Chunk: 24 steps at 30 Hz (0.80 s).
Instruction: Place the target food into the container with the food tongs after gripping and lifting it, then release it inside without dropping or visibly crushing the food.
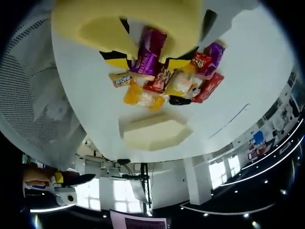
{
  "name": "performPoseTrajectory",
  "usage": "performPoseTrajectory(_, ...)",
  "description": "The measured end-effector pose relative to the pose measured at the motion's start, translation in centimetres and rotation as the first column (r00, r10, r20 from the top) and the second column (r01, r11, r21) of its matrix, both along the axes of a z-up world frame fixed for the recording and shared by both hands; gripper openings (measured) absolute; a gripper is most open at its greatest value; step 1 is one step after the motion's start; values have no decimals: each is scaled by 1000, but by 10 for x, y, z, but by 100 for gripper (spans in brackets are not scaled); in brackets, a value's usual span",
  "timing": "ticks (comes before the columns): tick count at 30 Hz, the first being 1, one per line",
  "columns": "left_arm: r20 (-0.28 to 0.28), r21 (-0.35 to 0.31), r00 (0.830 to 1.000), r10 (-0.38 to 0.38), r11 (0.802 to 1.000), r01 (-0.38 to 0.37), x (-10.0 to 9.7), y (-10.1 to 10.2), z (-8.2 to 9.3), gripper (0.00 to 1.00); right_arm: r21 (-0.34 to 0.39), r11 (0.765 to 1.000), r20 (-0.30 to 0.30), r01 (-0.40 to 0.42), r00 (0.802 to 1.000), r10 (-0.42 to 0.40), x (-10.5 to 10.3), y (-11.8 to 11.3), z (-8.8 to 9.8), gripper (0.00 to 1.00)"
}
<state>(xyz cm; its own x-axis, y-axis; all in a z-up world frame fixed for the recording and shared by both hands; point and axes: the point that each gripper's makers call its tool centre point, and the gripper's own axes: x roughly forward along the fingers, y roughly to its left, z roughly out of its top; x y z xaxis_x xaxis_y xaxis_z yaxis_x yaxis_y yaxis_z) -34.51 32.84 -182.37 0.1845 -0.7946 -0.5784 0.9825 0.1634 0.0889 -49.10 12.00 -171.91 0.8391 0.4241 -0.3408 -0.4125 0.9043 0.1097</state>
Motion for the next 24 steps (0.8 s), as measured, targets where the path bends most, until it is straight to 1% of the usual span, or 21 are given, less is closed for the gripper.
performPoseTrajectory(2, 4, -7, 1000, -1, 1000, 1, -1, -2, 0, 24, -18, 1000, 11, 22, 1000, -21, 2, -4, -6, 100)
performPoseTrajectory(3, 4, -9, 1000, 0, 1000, 0, -1, -2, 0, 24, -23, 999, 2, 25, 1000, -25, 2, -5, -9, 99)
performPoseTrajectory(5, 10, -16, 1000, -2, 1000, 2, -2, -4, 1, 23, -60, 998, -11, 36, 999, -37, 4, -9, -20, 100)
performPoseTrajectory(6, 9, -21, 1000, 0, 1000, 0, -2, -4, 1, 23, -10, 999, -2, 53, 999, -53, 7, -9, -15, 100)
performPoseTrajectory(7, 9, -24, 1000, 1, 1000, -1, -2, -5, 1, 23, -6, 998, 13, 61, 998, -60, 8, -9, -13, 100)
performPoseTrajectory(8, 9, -27, 1000, 2, 1000, -2, -3, -5, 1, 23, -27, 998, 19, 60, 998, -60, 9, -9, -15, 100)
performPoseTrajectory(9, 10, -29, 1000, 3, 1000, -3, -3, -6, 1, 22, -88, 994, 19, 70, 997, -69, 10, -13, -21, 100)
performPoseTrajectory(10, 11, -32, 1000, 4, 999, -4, -4, -7, 1, 22, -95, 993, 11, 68, 998, -67, 10, -12, -23, 100)
performPoseTrajectory(13, 6, -41, 1000, 17, 999, -17, -4, -8, 1, 22, -80, 995, 24, 68, 998, -66, 14, -5, -23, 100)
performPoseTrajectory(18, 3, -57, 999, 45, 997, -45, -5, -10, 2, 19, -107, 993, 16, 52, 999, -50, 19, 4, -30, 100)
performPoseTrajectory(19, 5, -61, 999, 50, 997, -49, -5, -9, 2, 19, -117, 992, 16, 54, 998, -53, 19, 3, -31, 100)
performPoseTrajectory(21, 5, -73, 998, 64, 995, -64, -4, -9, 2, 18, -114, 991, 29, 63, 998, -60, 20, -1, -28, 100)
performPoseTrajectory(22, 1, -82, 997, 74, 994, -74, -4, -9, 2, 18, -107, 992, 21, 63, 998, -61, 20, -1, -30, 100)
performPoseTrajectory(24, -2, -87, 996, 85, 993, -85, -3, -9, 3, 18, -122, 990, 14, 64, 998, -62, 19, -2, -32, 100)
